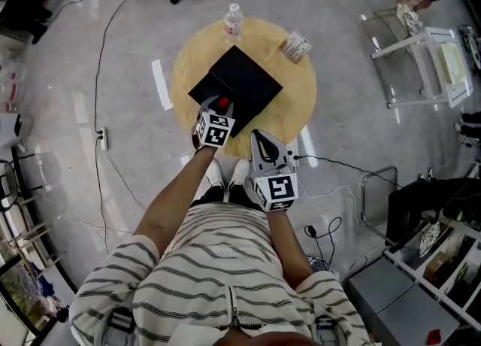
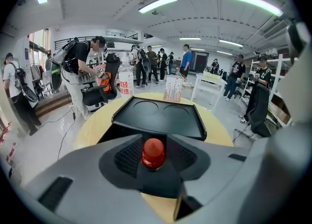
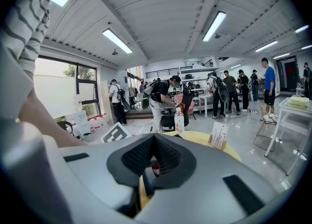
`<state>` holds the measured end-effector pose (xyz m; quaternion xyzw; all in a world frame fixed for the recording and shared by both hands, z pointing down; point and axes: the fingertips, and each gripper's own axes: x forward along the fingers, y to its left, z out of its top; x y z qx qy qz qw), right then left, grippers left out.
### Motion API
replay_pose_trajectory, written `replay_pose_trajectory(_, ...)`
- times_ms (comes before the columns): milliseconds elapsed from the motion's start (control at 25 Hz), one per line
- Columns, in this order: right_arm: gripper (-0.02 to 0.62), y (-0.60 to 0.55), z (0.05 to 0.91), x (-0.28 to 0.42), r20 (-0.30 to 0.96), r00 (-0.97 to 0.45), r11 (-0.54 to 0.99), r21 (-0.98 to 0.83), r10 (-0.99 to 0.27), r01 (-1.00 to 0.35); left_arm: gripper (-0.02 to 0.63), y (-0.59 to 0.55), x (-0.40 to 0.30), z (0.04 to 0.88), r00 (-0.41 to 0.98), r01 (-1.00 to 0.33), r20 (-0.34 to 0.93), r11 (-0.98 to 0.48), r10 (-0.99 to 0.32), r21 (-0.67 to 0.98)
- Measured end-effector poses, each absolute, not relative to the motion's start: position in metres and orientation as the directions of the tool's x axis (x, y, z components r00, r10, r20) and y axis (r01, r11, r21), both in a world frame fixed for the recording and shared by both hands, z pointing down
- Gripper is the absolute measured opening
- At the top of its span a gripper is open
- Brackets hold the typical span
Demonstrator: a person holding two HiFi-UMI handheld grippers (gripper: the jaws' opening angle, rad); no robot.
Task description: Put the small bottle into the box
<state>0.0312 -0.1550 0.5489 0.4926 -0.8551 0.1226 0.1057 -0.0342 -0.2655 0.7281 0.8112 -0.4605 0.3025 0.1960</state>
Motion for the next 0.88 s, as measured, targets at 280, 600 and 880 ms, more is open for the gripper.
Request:
replay_pose_trajectory(280,0.009,-0.150,0.543,0.034,0.289,-0.488,0.478,-0.111,-0.823,-0.871,0.150,-0.258,-0.034,0.712,0.402,-0.874,0.649,-0.481,-0.646,0.063)
replay_pose_trajectory(600,0.009,-0.143,0.535,0.035,0.272,-0.491,0.481,-0.108,-0.827,-0.870,0.150,-0.246,-0.038,0.692,0.415,-0.869,0.627,-0.492,-0.659,0.058)
replay_pose_trajectory(880,0.009,-0.140,0.530,0.037,0.258,-0.485,0.473,-0.114,-0.835,-0.874,0.150,-0.237,-0.039,0.672,0.429,-0.871,0.591,-0.485,-0.683,0.072)
